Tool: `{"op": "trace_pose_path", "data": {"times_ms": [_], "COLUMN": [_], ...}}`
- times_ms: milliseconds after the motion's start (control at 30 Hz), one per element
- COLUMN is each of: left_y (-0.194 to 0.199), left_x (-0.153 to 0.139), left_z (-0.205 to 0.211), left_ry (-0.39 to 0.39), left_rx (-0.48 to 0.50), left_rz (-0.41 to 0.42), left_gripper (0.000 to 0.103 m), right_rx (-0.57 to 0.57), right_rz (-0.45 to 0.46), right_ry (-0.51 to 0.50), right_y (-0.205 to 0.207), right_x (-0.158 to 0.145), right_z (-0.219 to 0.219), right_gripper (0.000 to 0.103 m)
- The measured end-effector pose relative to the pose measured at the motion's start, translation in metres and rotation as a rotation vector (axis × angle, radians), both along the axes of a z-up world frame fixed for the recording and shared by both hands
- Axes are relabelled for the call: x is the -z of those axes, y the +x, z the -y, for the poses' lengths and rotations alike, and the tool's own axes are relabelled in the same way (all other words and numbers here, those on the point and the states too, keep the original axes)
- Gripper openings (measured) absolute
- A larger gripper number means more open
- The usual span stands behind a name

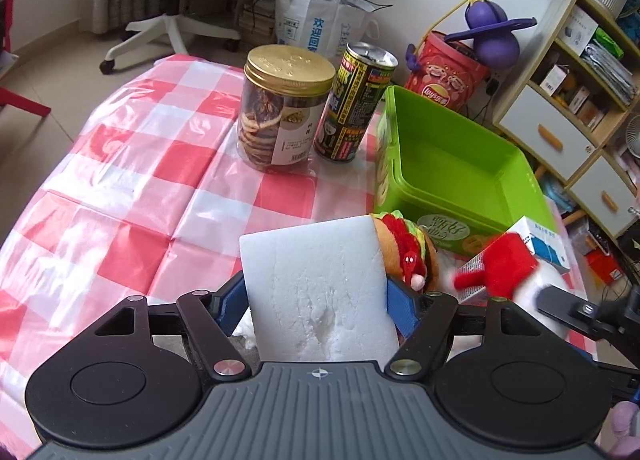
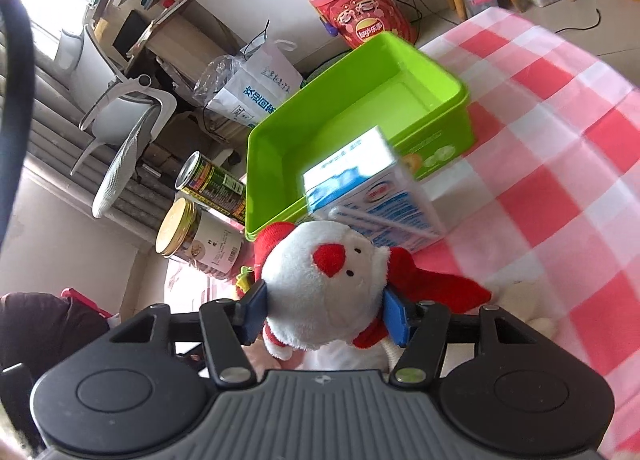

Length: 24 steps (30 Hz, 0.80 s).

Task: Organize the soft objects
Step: 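Carry the foam block and Santa plush into the green tray and release both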

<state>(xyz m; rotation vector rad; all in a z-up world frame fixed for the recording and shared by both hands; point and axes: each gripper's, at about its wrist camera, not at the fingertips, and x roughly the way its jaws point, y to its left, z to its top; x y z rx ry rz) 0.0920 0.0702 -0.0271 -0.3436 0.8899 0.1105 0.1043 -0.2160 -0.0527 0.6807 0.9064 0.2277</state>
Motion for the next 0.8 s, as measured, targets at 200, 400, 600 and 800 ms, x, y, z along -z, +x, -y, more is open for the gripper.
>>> {"op": "trace_pose_path", "data": {"times_ms": [200, 400, 600, 800], "left_y": [-0.007, -0.007, 0.009, 0.040], "left_x": [-0.012, -0.025, -0.042, -0.065], "left_z": [-0.006, 0.004, 0.026, 0.049], "left_ry": [-0.014, -0.033, 0.008, 0.049], "left_rx": [0.021, 0.035, 0.097, 0.175], "left_rz": [0.038, 0.074, 0.100, 0.154], "left_gripper": [0.070, 0.070, 0.070, 0.070], "right_rx": [0.051, 0.146, 0.211, 0.212], "right_rz": [0.005, 0.040, 0.050, 0.143], "right_ry": [0.020, 0.072, 0.074, 0.044], "right_y": [-0.015, -0.025, -0.017, 0.009], "right_x": [-0.009, -0.021, -0.036, -0.064], "right_z": [0.038, 0.071, 0.088, 0.092], "right_gripper": [0.031, 0.031, 0.031, 0.031]}}
